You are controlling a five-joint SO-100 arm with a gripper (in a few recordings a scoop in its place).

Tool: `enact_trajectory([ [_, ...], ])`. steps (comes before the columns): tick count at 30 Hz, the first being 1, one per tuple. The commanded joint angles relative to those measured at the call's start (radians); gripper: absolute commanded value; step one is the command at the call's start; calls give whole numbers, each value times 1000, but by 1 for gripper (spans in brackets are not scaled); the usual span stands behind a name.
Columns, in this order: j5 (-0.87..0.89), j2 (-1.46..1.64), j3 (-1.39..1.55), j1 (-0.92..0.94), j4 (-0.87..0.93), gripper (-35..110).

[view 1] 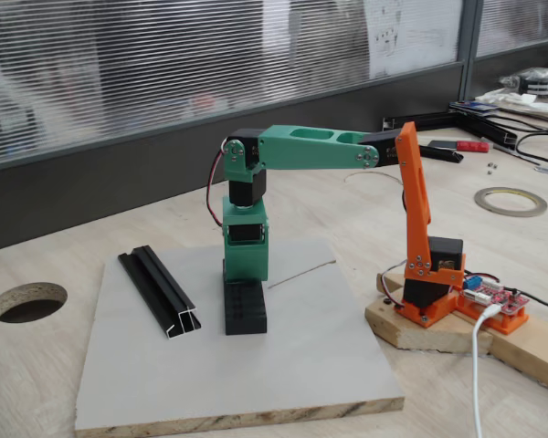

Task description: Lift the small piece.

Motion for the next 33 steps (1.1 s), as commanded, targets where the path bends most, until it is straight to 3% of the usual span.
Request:
enact_trajectory([
  [1,-18,5,2,9,-3,26],
  [33,-23,46,-12,5,-3,26],
])
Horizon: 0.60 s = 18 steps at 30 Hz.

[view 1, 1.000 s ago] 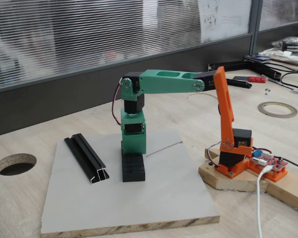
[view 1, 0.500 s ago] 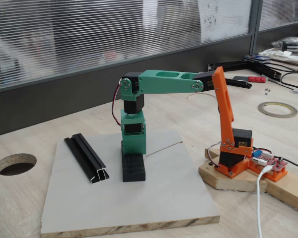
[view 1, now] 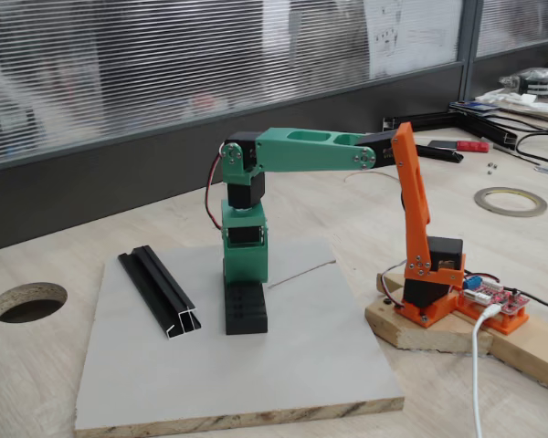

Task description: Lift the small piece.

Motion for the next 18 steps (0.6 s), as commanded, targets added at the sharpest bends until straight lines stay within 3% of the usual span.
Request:
enact_trajectory([
  [1,-17,51,0,5,6,26],
  [12,-17,49,0,5,6,25],
  [18,-8,54,0,5,9,11],
])
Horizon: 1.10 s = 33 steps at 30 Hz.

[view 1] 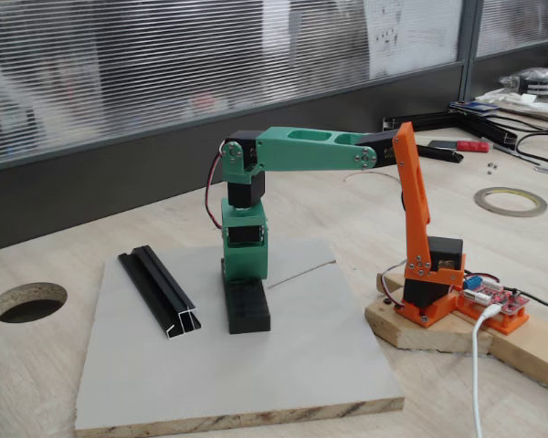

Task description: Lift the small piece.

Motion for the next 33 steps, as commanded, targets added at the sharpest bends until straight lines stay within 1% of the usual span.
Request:
enact_trajectory([
  [1,-6,54,0,9,5,10],
  [3,-6,54,0,9,9,8],
  [22,-6,61,-2,8,15,8],
  [28,-6,158,-2,14,15,8],
  [33,-5,175,2,20,17,8],
])
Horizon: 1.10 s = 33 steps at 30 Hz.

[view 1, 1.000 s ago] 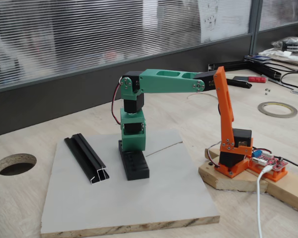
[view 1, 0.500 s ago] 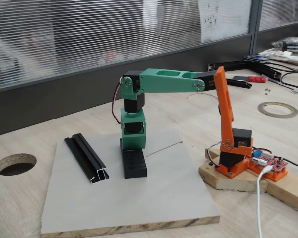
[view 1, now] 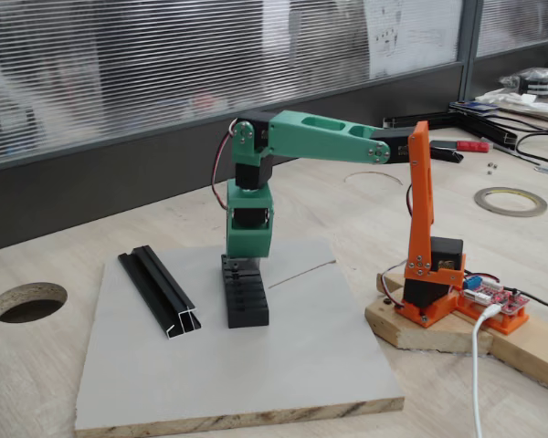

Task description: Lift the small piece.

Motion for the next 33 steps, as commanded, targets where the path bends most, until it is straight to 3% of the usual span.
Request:
enact_trajectory([
  [1,-5,57,2,9,5,8],
  [15,0,195,14,9,6,8],
  [23,-6,196,0,11,192,8],
  [33,-2,196,-21,9,186,8],
])
